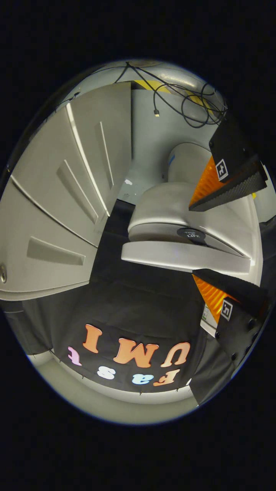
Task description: Open the toilet lid.
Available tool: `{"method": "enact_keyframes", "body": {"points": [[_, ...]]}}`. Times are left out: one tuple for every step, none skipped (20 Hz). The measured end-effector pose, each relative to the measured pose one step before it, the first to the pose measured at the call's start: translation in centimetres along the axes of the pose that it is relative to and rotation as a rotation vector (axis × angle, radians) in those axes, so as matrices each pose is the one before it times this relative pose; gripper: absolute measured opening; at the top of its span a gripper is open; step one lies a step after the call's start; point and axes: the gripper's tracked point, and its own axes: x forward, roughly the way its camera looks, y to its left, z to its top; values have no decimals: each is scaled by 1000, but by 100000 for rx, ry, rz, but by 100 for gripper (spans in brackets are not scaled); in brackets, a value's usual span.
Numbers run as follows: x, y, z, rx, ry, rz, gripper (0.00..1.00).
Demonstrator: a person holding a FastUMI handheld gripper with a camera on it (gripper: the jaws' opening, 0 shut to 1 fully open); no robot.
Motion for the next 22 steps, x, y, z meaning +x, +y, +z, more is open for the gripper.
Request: {"method": "enact_keyframes", "body": {"points": [[362, -258, -163, 546, 1032, 136, 92], [196, -285, -54, 534, 624, 115, 83], [296, -274, 116, 695, 225, -130, 83], [26, -140, 149, 687, -387, 169, 78], [199, -101, 153, 839, -375, 74, 77], [-1, -110, 199, 552, -450, -184, 77], [255, -89, 176, 630, -148, 152, 73], [158, -44, 196, 586, 49, -59, 69], [155, -6, 65, 313, -53, 207, 65], [145, 114, 90, 681, -68, 690, 64], [155, 184, 163, 311, -209, 848, 61], [261, -108, 88, -210, -7, -381, 45], [199, 92, -92, 262, 441, 612, 44], [120, 87, -134, 290, 707, -34, 34], [-74, 535, 160, 937, -310, 1987, 24], [252, -256, -18, -641, -474, -1034, 15], [-430, 269, 65, 819, -398, 696, 12], [241, -147, -86, 700, 519, -18, 8], [129, -15, 49, 2630, -690, -438, 8], [205, -97, 23, 2471, 60, -620, 8], [-23, 67, 21, 349, 71, -549, 8], [118, 132, -41, -2163, -439, -1126, 8]]}}
